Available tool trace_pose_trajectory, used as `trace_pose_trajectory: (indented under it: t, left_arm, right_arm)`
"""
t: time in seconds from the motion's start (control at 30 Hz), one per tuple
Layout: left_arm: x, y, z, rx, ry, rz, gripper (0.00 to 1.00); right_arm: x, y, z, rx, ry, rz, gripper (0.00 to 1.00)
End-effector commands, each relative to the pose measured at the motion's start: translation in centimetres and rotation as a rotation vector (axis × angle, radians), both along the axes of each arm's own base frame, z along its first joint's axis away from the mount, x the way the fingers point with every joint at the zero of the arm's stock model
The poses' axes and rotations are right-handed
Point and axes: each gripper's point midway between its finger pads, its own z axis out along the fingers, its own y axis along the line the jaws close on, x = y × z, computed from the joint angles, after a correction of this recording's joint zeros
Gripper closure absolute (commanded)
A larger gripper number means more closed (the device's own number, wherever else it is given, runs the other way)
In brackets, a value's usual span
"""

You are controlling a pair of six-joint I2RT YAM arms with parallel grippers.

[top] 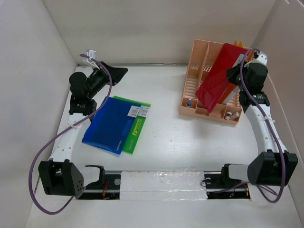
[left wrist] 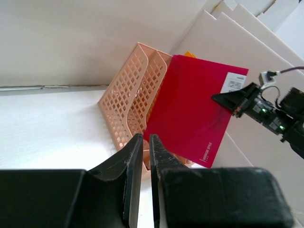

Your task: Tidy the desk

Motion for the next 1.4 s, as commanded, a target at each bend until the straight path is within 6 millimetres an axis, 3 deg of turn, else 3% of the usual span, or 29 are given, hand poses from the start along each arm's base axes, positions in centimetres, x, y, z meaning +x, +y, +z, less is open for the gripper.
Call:
trace_pose_trajectory:
  t: [0.0, 0.03, 0.07, 0.1, 0.13, 0.17, 0.33, 0.53, 0.63, 0.8, 0.9, 0.93, 0.97, 1.13, 1.23, 1.37]
  left_arm:
    - [-1.0, -0.1, 1.6, 0.000, -0.079, -0.019, 0.93]
    - [-1.0, -0.1, 1.7, -0.001, -0.079, -0.018, 0.93]
    - [-0.9, -0.1, 1.6, -0.001, -0.080, -0.015, 0.93]
    - [-0.9, -0.1, 1.7, 0.000, -0.081, -0.014, 0.93]
    - [-0.9, -0.1, 1.8, 0.000, -0.083, -0.014, 0.93]
    - [-0.9, -0.1, 1.7, 0.001, -0.081, -0.014, 0.93]
    - [-1.1, -0.1, 1.8, -0.002, -0.085, -0.018, 0.93]
    - [-1.4, -0.1, 2.0, -0.012, -0.081, -0.022, 0.93]
    - [-2.0, 0.1, 2.8, -0.021, -0.102, -0.007, 0.93]
    - [-3.1, 1.2, 4.2, -0.032, -0.142, 0.067, 0.95]
    - [-3.8, 2.6, 5.3, -0.010, -0.174, 0.161, 0.95]
    - [-4.4, 3.5, 6.1, -0.011, -0.200, 0.216, 0.95]
    - [-4.7, 3.5, 6.2, 0.005, -0.192, 0.244, 0.95]
    - [-5.8, 4.1, 7.1, 0.154, -0.211, 0.444, 0.92]
    - [-6.5, 3.7, 6.3, 0.173, -0.198, 0.406, 0.91]
    - [-6.6, 2.6, 2.0, 0.220, -0.119, 0.333, 0.90]
  right_arm:
    - [-2.1, 1.3, 6.3, -0.073, -0.210, -0.001, 1.00]
    - [-3.2, 2.0, 8.9, -0.091, -0.305, 0.013, 1.00]
    - [-3.6, 2.0, 8.8, -0.124, -0.327, -0.002, 1.00]
    - [-4.1, 3.2, 9.4, -0.133, -0.363, 0.022, 1.00]
    - [-5.4, 3.5, 12.0, -0.138, -0.466, 0.012, 1.00]
    - [-5.6, 3.6, 11.5, -0.156, -0.485, 0.001, 1.00]
    - [-7.8, 6.1, 14.7, -0.172, -0.658, -0.005, 1.00]
    - [-8.0, 7.1, 15.8, -0.198, -0.727, -0.092, 1.00]
    - [-6.8, 6.3, 15.0, -0.192, -0.705, -0.188, 1.00]
    - [-5.7, 6.9, 13.1, -0.160, -0.703, -0.226, 1.00]
    - [-4.1, 8.2, 11.4, -0.158, -0.681, -0.229, 1.00]
    - [-4.1, 8.3, 11.8, -0.141, -0.709, -0.248, 1.00]
    - [-3.3, 8.2, 10.5, -0.158, -0.677, -0.286, 1.00]
    - [-2.0, 8.7, 10.0, -0.182, -0.687, -0.318, 1.00]
    - [-1.5, 8.8, 9.3, -0.185, -0.696, -0.324, 1.00]
    - [-1.1, 9.0, 8.3, -0.206, -0.711, -0.331, 1.00]
